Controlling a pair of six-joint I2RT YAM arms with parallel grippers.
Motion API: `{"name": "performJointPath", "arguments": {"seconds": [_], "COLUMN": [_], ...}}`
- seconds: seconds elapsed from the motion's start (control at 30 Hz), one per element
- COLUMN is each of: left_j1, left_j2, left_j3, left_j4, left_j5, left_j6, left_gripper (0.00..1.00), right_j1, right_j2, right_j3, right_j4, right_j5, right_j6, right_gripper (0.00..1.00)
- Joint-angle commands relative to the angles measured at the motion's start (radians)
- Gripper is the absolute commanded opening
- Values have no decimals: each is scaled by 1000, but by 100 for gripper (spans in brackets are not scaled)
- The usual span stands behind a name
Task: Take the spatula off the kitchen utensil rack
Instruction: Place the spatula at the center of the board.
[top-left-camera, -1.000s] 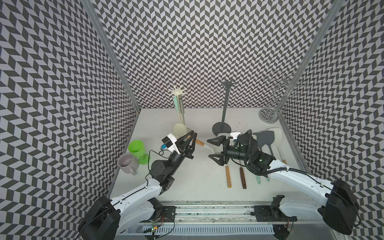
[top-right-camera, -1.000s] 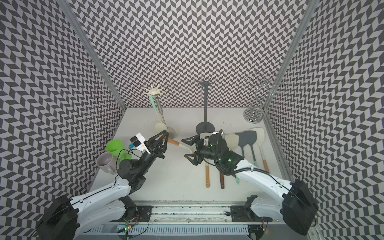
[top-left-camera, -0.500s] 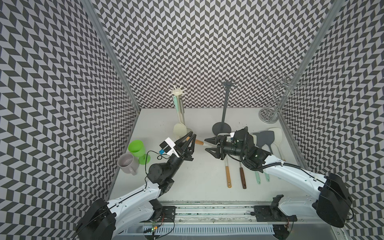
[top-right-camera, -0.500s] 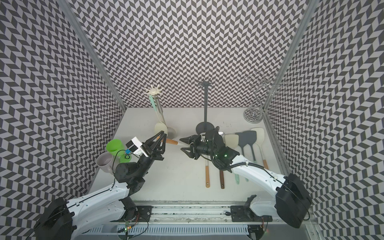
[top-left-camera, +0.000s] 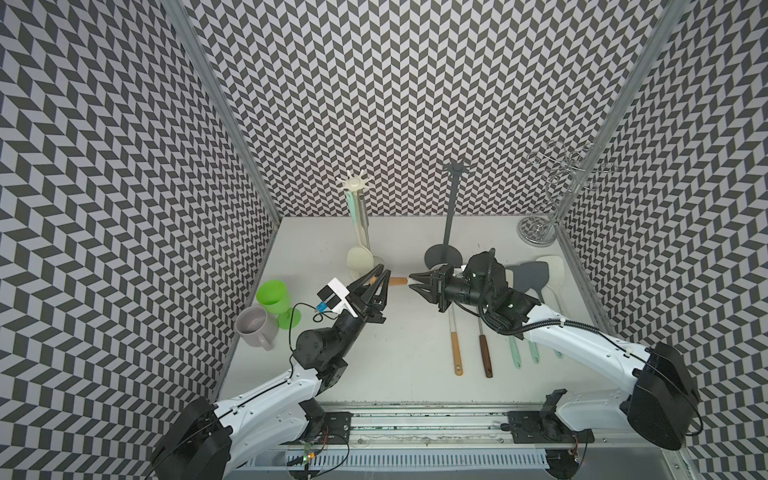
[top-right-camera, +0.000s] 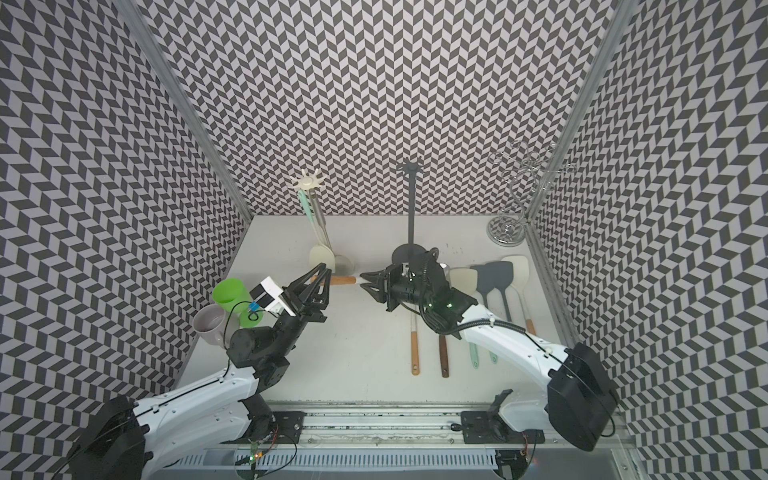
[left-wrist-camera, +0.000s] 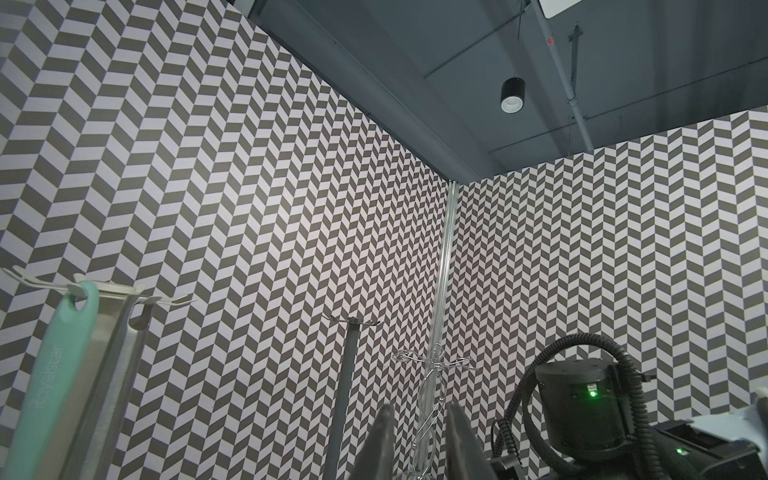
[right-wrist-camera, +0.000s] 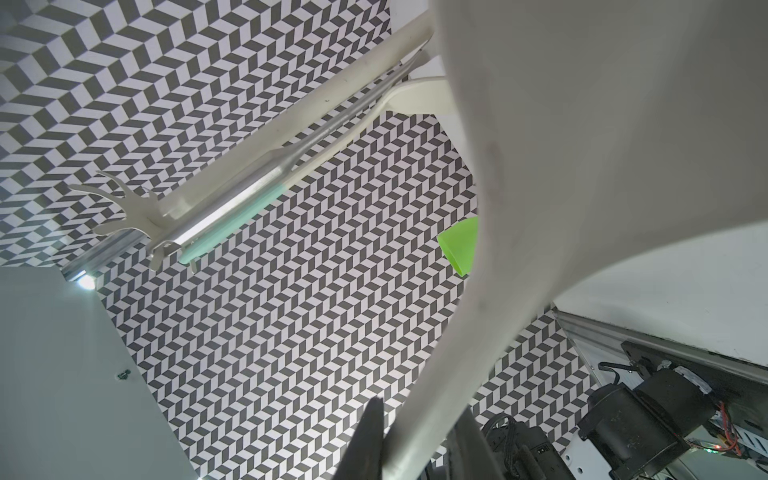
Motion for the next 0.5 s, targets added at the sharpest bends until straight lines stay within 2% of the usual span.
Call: {"name": "performJointPath", "arguments": {"seconds": [0.0,0.07,0.17,0.33,0.47], "left_j1": [-12,-12,-13,-14,-13], "left_j2": [-29,-32,-35,-39,-49], "left_j3": [9,6,5,7,9], "left_j4": [20,12,-21,-105,-206], "left_j5": [14,15,25,51,46], "left_j6": [-69,-94,-129,-182,-211], "left_gripper": [8,18,46,75,89], "right_j1": [14,4,-23,-88,-151], "right_j2": [-38,-61,-95,-151,-179], "right_j3": [22,17,9,-13,-33], "right_j4": [-41,-61,-101,-157,-194], "right_j5": [34,67,116,167,167], "right_j6": [-50,-62,-87,-145,-207], "right_gripper": [0,0,0,0,0]}}
